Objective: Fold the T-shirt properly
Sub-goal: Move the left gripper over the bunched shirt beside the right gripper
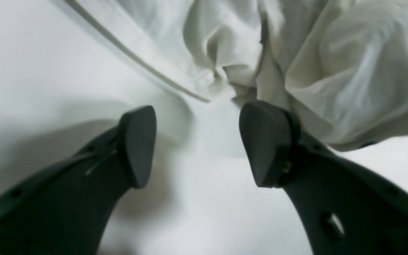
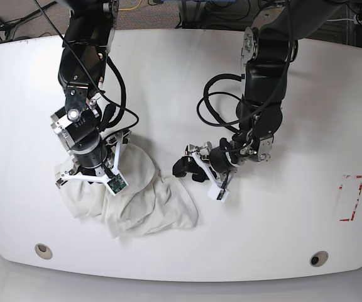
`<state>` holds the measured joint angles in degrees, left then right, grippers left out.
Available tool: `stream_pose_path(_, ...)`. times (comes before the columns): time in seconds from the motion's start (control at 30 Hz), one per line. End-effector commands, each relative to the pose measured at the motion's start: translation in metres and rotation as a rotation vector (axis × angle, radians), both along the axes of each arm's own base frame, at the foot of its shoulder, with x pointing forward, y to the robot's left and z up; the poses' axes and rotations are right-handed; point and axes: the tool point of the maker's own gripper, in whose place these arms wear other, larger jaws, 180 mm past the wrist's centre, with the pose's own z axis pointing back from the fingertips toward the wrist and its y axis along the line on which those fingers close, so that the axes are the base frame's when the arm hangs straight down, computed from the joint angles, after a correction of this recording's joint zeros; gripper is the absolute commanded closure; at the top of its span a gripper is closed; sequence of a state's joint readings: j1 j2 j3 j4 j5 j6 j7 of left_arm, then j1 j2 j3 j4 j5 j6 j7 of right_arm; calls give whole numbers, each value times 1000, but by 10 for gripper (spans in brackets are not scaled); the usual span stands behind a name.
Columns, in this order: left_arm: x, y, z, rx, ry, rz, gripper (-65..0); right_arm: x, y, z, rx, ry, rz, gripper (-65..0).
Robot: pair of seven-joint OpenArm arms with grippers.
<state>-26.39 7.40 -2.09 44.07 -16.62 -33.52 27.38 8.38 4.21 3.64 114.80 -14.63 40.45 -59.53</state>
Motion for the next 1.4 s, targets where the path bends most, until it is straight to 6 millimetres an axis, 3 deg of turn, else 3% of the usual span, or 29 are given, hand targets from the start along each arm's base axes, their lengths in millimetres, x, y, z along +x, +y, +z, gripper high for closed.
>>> stream_pose_path(0.0,24,-5,22,-39,-42,37,-390,5,3,15,9,-55,12,-14)
stream_pose_path(0.07,26,-15,22,-61,-34,39,-390,5,6,14,21,-64,24,-14)
stream_pose_path(0.5,32,-19,2,-113,32,92,-390,0,8,7,26,-49,31,-14)
stream_pose_path(1.03,44,-5,-3,-100,37,206,-379,-1,8,6,26,-47,31,-14)
stream_pose_path(1.13,45,-6,-1,-116,39,212,-325,-1,8,6,26,-47,31,-14)
stream_pose_path(1.27,47,-8,3,-121,39,206,-182,-1,8,6,26,-47,31,-14)
stream_pose_path(1.37,46,-11,2,-108,34,188,-115,-1,8,6,26,-47,31,-14)
